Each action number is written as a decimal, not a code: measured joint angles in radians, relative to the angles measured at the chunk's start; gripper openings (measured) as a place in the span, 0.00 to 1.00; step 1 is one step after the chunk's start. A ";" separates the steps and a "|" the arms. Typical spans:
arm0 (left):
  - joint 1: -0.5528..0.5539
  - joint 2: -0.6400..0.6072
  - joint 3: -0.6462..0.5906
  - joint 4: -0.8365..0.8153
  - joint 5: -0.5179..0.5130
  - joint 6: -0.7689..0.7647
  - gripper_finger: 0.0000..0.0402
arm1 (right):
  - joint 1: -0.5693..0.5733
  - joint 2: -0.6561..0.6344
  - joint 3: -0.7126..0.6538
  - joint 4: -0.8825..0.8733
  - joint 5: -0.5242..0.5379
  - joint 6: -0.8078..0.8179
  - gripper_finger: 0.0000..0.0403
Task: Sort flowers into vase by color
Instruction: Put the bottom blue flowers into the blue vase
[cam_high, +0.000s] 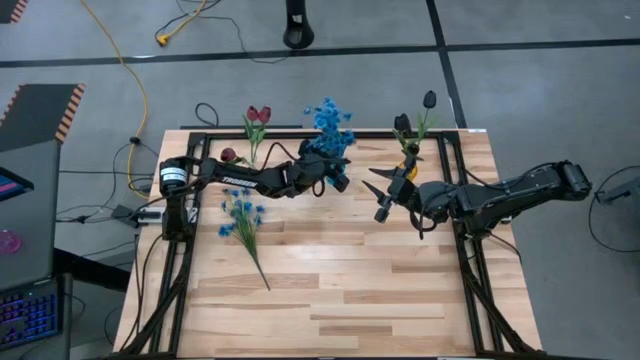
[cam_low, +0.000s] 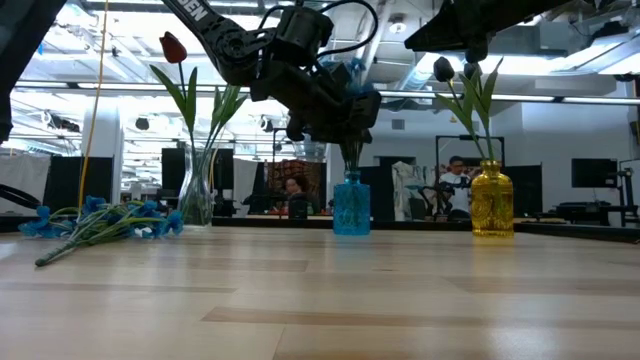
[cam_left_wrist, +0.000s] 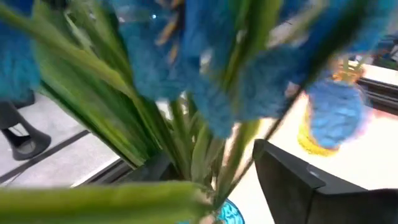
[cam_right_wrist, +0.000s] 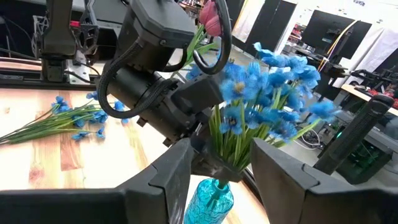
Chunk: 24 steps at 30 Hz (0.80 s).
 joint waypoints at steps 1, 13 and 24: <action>0.000 -0.003 0.000 -0.007 0.009 0.000 0.46 | 0.000 0.000 0.000 0.000 0.000 0.000 0.48; -0.001 -0.097 0.000 -0.144 0.034 0.058 0.59 | 0.000 0.000 0.000 0.000 0.000 0.000 0.48; -0.028 -0.197 0.000 -0.256 0.033 0.058 0.59 | 0.001 0.000 0.000 0.000 0.000 0.001 0.48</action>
